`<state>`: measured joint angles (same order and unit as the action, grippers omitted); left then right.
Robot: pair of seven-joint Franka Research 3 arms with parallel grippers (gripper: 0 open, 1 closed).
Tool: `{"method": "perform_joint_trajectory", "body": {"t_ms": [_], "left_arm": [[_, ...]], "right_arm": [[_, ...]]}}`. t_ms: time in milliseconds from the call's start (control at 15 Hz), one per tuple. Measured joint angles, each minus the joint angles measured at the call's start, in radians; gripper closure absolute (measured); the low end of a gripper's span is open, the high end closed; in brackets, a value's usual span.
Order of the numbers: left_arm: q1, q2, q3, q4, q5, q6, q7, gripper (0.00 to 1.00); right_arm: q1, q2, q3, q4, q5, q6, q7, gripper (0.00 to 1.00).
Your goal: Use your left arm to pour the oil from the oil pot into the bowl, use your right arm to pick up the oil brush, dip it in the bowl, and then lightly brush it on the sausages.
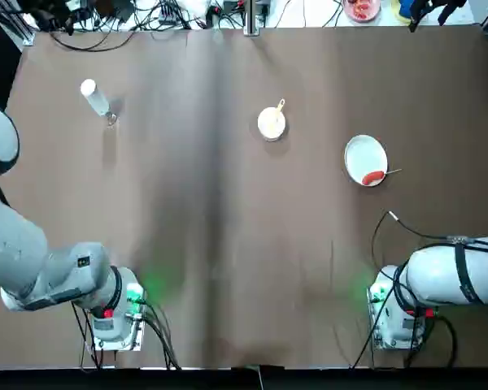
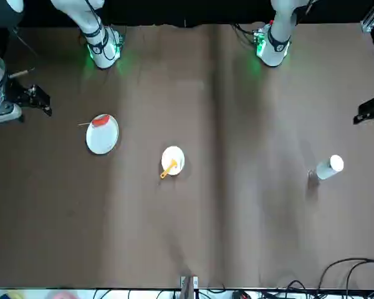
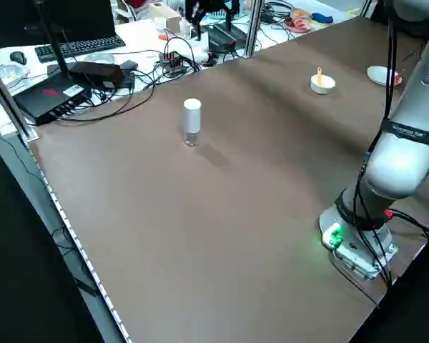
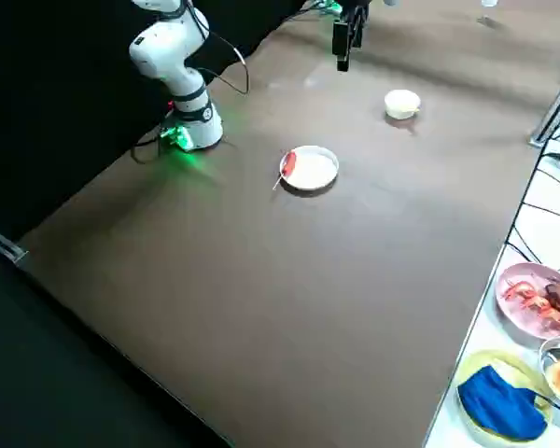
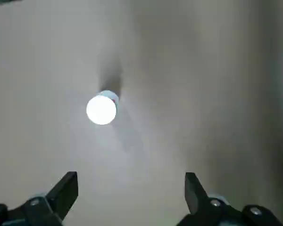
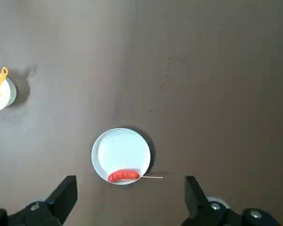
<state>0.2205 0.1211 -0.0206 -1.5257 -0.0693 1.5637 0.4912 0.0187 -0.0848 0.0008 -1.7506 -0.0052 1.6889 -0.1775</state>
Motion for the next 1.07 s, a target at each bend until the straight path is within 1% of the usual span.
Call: {"method": "perform_joint_trajectory", "body": {"t_ms": [133,333,533,600,733,800,867,933,1067], "left_arm": [[0.074,0.003,0.000,-0.006,-0.068,-0.005,0.182,0.00],[0.160,0.014,0.000,-0.015,-0.110,-0.006,0.406,0.00],[0.232,0.040,0.000,-0.016,-0.140,-0.005,0.637,0.00],[0.256,0.051,0.000,-0.016,-0.166,-0.001,0.707,0.00],[0.303,0.072,0.000,-0.012,-0.272,0.011,0.814,0.00],[0.322,0.081,0.000,-0.003,-0.303,0.014,0.873,0.00],[0.358,0.098,-0.001,0.009,-0.391,0.013,0.974,0.00],[0.380,0.115,-0.001,0.009,-0.442,0.013,1.028,0.00],[0.422,0.178,-0.001,0.008,-0.515,0.012,1.154,0.00]], "right_arm": [[0.001,0.000,0.001,0.000,0.000,0.000,0.000,0.00],[0.003,0.000,0.003,0.000,0.000,-0.001,-0.001,0.00],[0.009,0.000,0.008,-0.001,0.001,-0.009,-0.001,0.00],[0.010,0.000,0.009,-0.001,0.001,-0.012,-0.001,0.00],[0.011,0.000,0.009,-0.001,0.001,-0.012,-0.001,0.00],[0.011,0.000,0.009,-0.001,0.001,-0.012,-0.001,0.00],[0.012,0.000,0.009,-0.001,0.001,-0.013,-0.001,0.00],[0.012,0.000,0.009,-0.001,0.001,-0.013,-0.001,0.00],[0.014,0.000,0.009,-0.001,0.001,-0.014,-0.001,0.00]]}}
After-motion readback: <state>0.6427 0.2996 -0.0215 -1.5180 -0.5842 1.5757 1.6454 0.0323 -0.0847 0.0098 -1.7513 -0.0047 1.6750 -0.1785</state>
